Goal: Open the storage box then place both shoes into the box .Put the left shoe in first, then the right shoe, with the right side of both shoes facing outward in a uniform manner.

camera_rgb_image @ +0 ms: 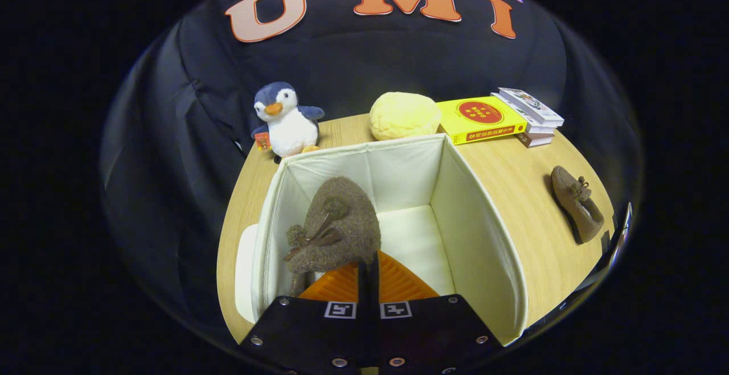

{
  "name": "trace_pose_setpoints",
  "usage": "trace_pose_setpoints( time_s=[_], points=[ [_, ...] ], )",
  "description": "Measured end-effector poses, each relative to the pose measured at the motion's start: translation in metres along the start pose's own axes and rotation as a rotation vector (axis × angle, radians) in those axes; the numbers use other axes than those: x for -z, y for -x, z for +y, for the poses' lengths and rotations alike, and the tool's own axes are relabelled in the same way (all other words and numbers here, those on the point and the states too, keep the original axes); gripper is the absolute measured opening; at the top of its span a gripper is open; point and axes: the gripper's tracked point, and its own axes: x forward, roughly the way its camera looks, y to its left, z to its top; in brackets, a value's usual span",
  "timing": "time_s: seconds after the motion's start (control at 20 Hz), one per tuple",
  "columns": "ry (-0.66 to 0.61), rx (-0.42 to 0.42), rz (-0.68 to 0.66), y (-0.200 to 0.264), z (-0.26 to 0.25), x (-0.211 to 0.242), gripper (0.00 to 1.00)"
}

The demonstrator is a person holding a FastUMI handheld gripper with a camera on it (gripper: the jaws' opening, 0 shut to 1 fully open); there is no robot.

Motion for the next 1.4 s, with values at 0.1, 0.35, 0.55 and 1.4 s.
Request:
trace_pose_setpoints(
  time_s=[0.1,0.35,0.55,1.4],
  points=[
    [0.001,0.012,0.036,-0.006,-0.001,0.008,0.03],
    [-0.007,0.003,0.057,-0.006,-0.002,0.014,0.31],
    [-0.024,-0.005,0.011,0.007,-0.012,0.0,0.87],
    [0.001,0.013,-0.249,0.089,-0.189,-0.09,0.99]
  ],
)
